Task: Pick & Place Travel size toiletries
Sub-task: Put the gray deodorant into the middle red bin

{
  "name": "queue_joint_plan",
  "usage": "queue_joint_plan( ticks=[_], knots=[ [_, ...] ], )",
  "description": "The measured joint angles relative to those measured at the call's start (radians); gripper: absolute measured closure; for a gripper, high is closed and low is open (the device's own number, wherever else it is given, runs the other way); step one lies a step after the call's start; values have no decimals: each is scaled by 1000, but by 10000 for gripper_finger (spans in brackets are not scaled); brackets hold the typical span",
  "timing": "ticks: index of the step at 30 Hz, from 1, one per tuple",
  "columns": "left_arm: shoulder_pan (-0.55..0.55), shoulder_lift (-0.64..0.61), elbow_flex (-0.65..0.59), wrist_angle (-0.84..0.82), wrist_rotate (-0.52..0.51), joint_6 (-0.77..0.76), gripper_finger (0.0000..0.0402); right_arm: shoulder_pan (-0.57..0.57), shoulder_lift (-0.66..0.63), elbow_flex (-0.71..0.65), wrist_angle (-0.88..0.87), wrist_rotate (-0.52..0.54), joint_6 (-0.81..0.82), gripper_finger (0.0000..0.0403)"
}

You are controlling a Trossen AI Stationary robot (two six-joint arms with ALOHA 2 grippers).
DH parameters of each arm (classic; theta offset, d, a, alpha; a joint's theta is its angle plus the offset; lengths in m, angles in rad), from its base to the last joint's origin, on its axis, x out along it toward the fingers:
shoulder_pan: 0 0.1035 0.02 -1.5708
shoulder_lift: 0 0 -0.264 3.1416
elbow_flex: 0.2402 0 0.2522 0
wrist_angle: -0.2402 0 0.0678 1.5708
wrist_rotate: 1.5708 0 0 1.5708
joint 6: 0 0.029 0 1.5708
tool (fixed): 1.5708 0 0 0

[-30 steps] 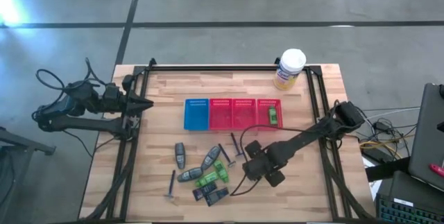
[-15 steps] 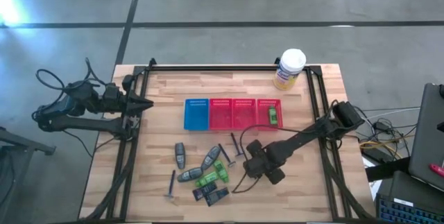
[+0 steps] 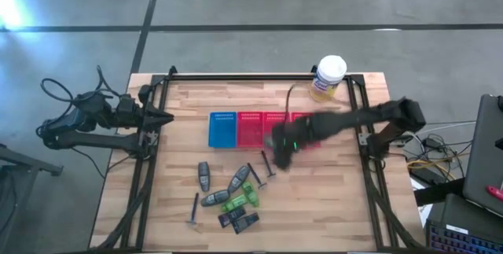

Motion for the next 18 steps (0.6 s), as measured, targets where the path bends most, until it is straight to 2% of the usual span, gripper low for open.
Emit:
queue_joint_plan(
  ticks=[2, 4, 6, 8, 12, 18],
  knots=[
    [0, 0, 0, 0, 0, 0, 360, -83, -16, -36, 55, 5, 175, 204],
    [0, 0, 0, 0, 0, 0, 360, -144, -18, -75, 159, 7, 254, 194],
    [0, 0, 0, 0, 0, 0, 360, -184, 3, -97, 217, -40, 312, 187],
    [0, 0, 0, 0, 0, 0, 360, -199, 35, -112, 233, -84, 329, 187],
    [0, 0, 0, 0, 0, 0, 360, -192, 96, -119, 220, -88, 330, 199],
    [0, 0, 0, -1, 0, 0, 360, -189, 119, -128, 239, 8, 386, 202]
  ],
)
